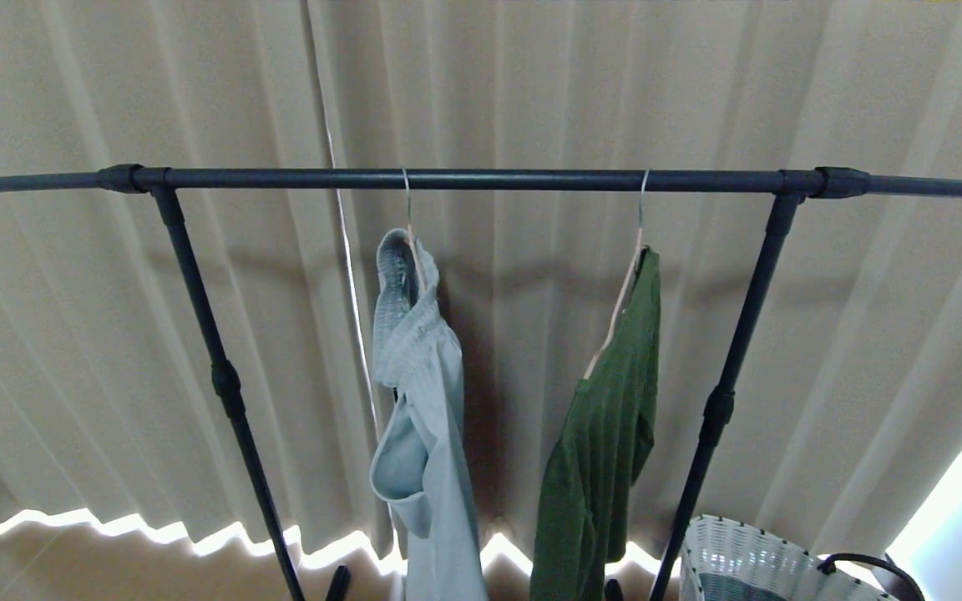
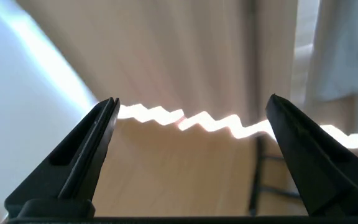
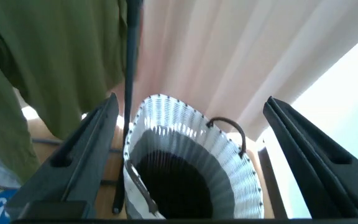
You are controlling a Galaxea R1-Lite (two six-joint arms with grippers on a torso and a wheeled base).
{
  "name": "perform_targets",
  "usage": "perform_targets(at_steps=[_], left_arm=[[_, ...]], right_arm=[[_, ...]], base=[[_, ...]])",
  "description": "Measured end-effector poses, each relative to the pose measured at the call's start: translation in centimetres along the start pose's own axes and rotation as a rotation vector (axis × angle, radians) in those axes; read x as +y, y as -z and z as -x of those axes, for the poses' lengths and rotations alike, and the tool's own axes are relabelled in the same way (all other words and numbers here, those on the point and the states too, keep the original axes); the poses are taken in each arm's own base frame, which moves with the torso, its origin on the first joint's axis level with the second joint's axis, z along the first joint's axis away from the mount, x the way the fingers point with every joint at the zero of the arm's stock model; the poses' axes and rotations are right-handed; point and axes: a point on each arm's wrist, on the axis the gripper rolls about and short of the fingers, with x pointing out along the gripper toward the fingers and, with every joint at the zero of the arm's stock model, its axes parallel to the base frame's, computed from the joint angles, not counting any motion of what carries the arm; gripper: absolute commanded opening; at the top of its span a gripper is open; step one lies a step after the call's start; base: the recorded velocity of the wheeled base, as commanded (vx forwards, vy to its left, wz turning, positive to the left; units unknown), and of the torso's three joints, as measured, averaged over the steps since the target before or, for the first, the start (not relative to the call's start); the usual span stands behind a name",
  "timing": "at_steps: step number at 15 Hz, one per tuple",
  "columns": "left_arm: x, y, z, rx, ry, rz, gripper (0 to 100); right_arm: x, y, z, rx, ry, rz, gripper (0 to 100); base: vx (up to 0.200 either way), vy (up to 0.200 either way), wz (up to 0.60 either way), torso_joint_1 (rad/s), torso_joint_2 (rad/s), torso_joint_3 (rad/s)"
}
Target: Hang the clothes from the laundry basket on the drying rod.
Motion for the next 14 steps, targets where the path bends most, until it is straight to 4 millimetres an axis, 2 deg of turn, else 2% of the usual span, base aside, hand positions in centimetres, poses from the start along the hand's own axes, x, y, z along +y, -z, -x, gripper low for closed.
perform_targets(at_steps=[5, 8, 14], left_arm=[[-0.6, 0.2, -0.1, -0.089, 0.21, 0.038, 100], [-0.6, 0.2, -0.1, -0.088, 0.218, 0.047, 100], [-0.6, 0.3, -0.1, -0.082, 0.214, 0.052, 100]], right_arm=[[0.2, 1.0, 0.6, -0.124, -0.04, -0.099, 100], [0.5, 1.2, 0.3, -0.173, -0.144, -0.106, 100], [0.6, 1.4, 0.3, -0.172, -0.16, -0.106, 100]], base=[[0.0, 0.0, 0.0, 0.0, 0.0, 0.0], [0.0, 0.0, 0.0, 0.0, 0.0, 0.0], [0.0, 0.0, 0.0, 0.0, 0.0, 0.0]])
